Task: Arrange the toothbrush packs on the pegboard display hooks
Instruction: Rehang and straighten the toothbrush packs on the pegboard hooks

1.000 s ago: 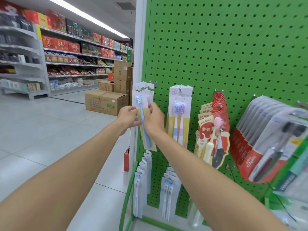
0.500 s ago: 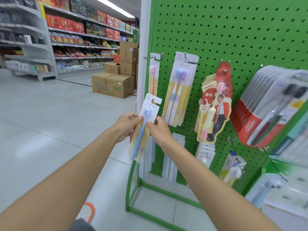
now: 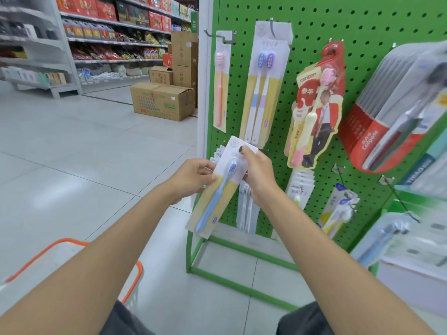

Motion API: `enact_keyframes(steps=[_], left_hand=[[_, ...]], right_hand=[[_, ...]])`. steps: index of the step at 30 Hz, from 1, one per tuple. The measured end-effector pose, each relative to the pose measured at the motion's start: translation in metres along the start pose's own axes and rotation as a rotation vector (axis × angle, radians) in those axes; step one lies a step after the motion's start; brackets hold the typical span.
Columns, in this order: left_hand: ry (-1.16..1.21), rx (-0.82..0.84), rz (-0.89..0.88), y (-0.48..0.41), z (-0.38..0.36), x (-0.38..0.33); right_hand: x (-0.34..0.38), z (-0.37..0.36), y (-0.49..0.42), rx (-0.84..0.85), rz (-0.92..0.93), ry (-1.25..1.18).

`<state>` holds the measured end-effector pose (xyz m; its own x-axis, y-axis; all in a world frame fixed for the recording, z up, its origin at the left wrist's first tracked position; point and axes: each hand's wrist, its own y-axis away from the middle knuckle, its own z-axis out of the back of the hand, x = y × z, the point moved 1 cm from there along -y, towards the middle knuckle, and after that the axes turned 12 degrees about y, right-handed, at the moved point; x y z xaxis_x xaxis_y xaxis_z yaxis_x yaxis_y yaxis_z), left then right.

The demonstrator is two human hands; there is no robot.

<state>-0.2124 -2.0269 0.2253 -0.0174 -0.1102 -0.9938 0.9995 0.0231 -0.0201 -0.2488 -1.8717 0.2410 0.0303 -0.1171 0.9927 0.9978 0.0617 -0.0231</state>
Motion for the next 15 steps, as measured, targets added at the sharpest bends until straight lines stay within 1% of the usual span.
enact_keyframes(steps=[2,5,9,12,15], left_hand=[[-0.014,0.007,0.008,0.002,-0.002,0.000],[0.019,0.006,0.012,0.005,-0.004,0.000],[0.155,-0.021,0.004,0.007,-0.010,0.000],[0.269,-0.085,0.004,0.004,-0.013,0.000],[0.427,-0.206,0.019,0.001,-0.012,0.001]], right_hand=[[-0.003,0.006,0.001,0.026,-0.040,-0.025],[-0.003,0.018,0.007,0.101,-0.020,-0.051],[-0.006,0.027,0.019,0.216,-0.011,-0.008],[-0.017,0.030,0.024,0.326,-0.037,0.088],[-0.032,0.032,0.029,0.491,-0.111,0.213]])
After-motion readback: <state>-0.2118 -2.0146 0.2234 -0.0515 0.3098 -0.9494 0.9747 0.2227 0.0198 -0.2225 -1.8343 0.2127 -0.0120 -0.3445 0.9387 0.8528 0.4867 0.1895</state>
